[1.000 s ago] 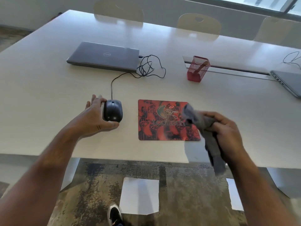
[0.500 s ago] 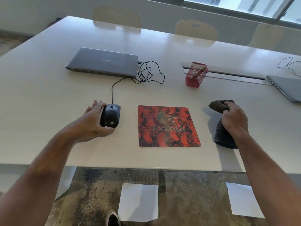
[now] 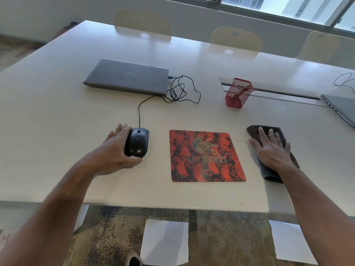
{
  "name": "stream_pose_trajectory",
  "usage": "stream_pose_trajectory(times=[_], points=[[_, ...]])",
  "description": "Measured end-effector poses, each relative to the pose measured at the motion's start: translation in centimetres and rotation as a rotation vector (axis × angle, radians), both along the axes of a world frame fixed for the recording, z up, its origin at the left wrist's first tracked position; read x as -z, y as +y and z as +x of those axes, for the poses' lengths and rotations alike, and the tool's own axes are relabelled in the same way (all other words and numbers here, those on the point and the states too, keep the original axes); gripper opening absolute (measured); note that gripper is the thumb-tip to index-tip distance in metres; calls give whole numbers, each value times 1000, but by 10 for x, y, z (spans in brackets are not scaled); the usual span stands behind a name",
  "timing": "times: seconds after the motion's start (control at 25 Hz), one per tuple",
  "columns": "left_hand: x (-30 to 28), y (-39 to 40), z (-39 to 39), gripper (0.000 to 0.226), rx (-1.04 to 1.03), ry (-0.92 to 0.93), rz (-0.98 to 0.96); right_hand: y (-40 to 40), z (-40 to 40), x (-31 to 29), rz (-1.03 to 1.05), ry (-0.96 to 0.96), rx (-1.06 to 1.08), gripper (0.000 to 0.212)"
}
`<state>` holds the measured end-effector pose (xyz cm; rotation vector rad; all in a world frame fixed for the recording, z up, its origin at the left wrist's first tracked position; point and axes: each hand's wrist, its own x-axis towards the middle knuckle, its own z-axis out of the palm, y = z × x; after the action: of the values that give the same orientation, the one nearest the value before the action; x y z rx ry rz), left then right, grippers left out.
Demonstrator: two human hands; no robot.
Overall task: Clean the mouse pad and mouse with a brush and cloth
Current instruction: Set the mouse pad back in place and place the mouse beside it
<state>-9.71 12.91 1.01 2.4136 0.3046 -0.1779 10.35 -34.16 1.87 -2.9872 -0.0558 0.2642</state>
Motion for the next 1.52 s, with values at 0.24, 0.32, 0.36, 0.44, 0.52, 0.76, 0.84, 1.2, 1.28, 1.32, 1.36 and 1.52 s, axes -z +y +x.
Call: stream_pose_trajectory(times=[0.24, 0.32, 0.36, 0.44, 0.52, 0.76, 0.84, 1.2, 1.28, 1.32, 1.36, 1.52], points=[[-8, -3, -1, 123, 48, -22, 22, 4, -2, 0, -5, -32, 11, 77], [-12, -2, -4, 130, 37, 10, 4, 3, -3, 3, -13, -67, 8, 77], [-15, -3, -5, 132, 29, 23, -13, 3, -2, 4, -19, -78, 10, 77], [-22, -4, -4, 132, 13, 15, -45, 1, 1, 6, -36, -91, 16, 78], [-29, -6, 1, 127, -4, -28, -81, 2, 3, 5, -53, -93, 18, 78], [-40, -20, 25, 86, -46, -283, 4, 16, -2, -9, -123, -171, 59, 73], [-41, -26, 33, 75, -28, -391, 39, 28, -8, -14, -213, -312, 92, 67], [-41, -87, 75, 38, 107, -463, 154, 88, -22, -25, 256, -177, -212, 37], [-34, -97, 82, 35, 106, -390, 243, 89, -18, -18, 290, -127, -259, 38], [-31, -101, 85, 33, 97, -355, 284, 88, -15, -16, 292, -125, -264, 38], [-28, -103, 87, 31, 89, -330, 320, 87, -13, -13, 301, -127, -263, 39], [-20, -109, 92, 21, 39, -323, 377, 89, -9, -7, 323, -164, -255, 32]])
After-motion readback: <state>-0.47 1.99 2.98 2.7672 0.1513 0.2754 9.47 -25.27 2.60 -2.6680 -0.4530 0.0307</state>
